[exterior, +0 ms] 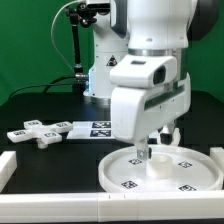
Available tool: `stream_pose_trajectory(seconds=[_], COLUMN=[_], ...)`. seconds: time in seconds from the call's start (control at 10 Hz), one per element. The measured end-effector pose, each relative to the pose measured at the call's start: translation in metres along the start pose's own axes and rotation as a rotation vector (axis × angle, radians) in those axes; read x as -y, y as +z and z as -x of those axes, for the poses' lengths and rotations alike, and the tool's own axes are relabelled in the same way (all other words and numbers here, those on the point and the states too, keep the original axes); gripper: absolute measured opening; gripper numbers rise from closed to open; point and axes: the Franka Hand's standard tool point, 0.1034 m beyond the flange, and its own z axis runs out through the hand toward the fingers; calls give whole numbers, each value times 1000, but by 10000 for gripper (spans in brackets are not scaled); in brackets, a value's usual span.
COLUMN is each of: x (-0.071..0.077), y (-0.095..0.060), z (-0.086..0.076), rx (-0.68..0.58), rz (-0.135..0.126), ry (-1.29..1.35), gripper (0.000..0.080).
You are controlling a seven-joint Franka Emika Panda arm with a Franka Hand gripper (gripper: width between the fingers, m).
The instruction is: Assemble round table
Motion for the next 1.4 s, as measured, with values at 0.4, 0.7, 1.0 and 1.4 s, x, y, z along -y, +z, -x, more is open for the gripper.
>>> stream_pose_trajectory(seconds=[0.4,0.7,1.0,1.4], x=[13,14,35,53], y=[-8,-8,-10,-5], z=[12,11,11,14], rx=[4,0,1,-17], rz=[-1,-7,-8,-44], ry=[69,216,561,883], gripper=[649,649,649,649])
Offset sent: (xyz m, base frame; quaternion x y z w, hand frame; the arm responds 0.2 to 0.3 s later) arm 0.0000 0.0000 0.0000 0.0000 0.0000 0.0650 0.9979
